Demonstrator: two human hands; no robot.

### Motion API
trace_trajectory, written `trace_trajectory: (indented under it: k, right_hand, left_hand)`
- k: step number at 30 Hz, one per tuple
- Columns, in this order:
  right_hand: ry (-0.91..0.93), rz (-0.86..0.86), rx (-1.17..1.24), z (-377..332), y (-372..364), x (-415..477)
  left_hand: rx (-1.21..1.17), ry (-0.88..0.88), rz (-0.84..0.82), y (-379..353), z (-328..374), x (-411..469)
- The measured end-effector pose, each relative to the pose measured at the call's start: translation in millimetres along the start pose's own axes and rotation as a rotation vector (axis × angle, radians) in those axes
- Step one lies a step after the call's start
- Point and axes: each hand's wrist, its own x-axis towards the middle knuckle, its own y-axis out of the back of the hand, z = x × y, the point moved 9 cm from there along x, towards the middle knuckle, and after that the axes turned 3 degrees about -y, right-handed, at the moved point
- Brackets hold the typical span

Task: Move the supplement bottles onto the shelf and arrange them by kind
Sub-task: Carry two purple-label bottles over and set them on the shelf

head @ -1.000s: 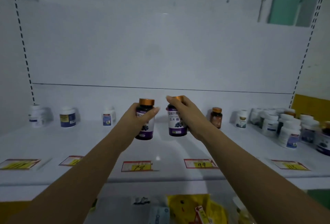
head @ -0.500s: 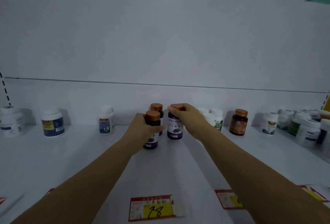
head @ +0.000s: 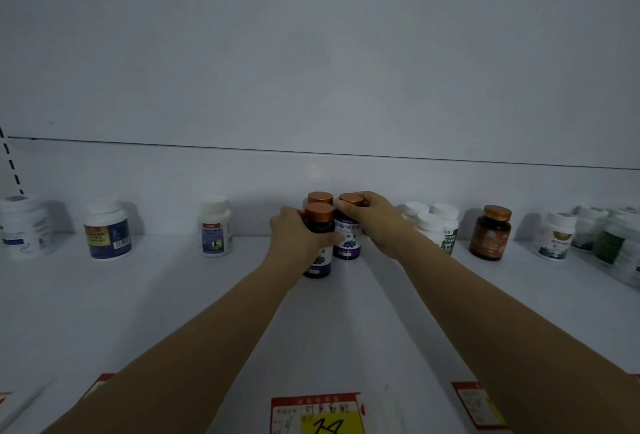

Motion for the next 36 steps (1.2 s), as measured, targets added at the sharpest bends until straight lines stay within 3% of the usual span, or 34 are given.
trace_trajectory:
  k: [13, 24, 27, 32, 36]
  right_hand:
    - [0.027, -0.022, 0.011, -0.1, -2.4, -1.6]
    - [0.004, -0.012, -0.056, 2.5, 0.4, -5.7]
    - [0.024, 0.012, -0.201, -7.5, 3.5, -15.0]
    - [-0.016, 0.0, -0.701, -25.0, 10.9, -43.8]
    - [-0.044, -0.065, -1.031, -31.7, 12.6, -77.1]
  left_hand:
    - [0.052, -0.075, 0.027, -4.4, 17.0, -10.8]
    - [0.094, -0.019, 0.004, -4.6, 17.3, -16.3]
    - [0.286, 0.034, -0.064, -1.9, 20.3, -22.4]
    - [0.835, -0.01, -0.314, 0.2, 29.7, -46.4]
    - [1.003, -0.02, -0.348, 9.4, 33.8, -67.6]
